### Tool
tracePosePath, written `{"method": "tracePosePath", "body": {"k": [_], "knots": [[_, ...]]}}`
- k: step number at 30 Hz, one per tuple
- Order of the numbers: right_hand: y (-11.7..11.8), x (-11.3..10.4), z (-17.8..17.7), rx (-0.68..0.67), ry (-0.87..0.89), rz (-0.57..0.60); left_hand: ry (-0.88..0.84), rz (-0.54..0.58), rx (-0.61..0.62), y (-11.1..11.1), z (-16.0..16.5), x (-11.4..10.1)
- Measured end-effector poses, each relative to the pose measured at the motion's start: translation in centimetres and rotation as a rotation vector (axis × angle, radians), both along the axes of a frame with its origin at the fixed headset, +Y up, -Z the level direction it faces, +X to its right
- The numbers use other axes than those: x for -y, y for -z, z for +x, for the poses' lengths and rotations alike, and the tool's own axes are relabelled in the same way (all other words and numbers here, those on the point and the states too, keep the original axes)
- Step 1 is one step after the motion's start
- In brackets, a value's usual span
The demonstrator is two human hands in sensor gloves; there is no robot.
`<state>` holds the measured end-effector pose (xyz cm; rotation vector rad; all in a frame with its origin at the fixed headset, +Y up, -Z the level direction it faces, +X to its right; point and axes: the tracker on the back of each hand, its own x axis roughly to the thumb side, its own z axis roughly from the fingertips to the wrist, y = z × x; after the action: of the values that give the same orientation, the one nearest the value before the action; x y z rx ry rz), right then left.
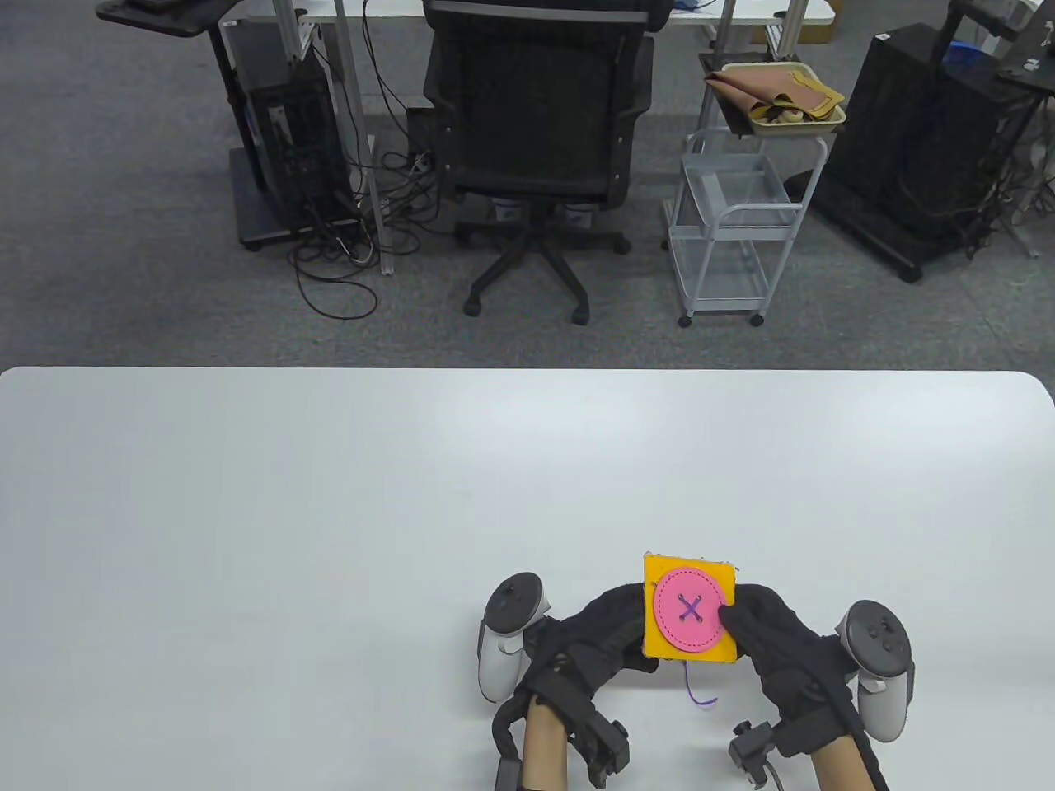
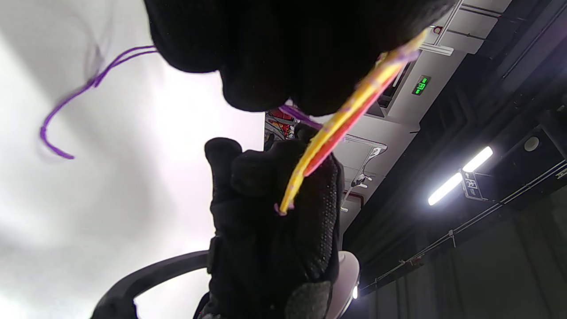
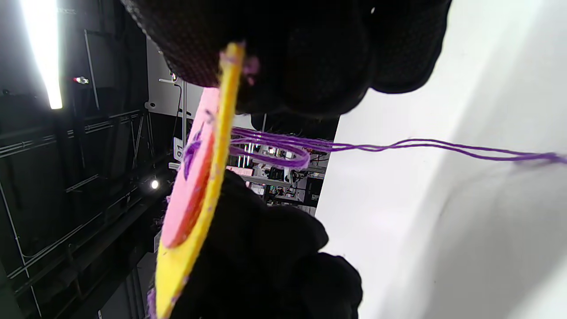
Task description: Sew button in X pattern
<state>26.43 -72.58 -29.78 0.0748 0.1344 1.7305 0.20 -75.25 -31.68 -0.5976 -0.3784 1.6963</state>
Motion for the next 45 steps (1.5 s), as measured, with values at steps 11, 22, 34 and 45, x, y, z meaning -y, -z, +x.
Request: {"method": "tracePosePath", "body": {"k": [11,22,34,45], "knots": [[0.0,0.1,0.0,0.015,-0.046,0.004,0.111,0.047,-0.074,-0.1,-0.3,-0.6],[-0.2,0.0,-0.4,0.024,-0.114,0.023,0.405,0.165,-0.286,-0.3,-0.9,-1.9],[-0.5,-0.3,1.1,0.133,-0.105,0.042,0.778,0.228,-0.413,-0.3,0.2,-1.5],[-0.5,-0.3,1.6,0.139,-0.071,0.035,1.264,0.318,-0.423,-0.2,2.1,-0.4]]}}
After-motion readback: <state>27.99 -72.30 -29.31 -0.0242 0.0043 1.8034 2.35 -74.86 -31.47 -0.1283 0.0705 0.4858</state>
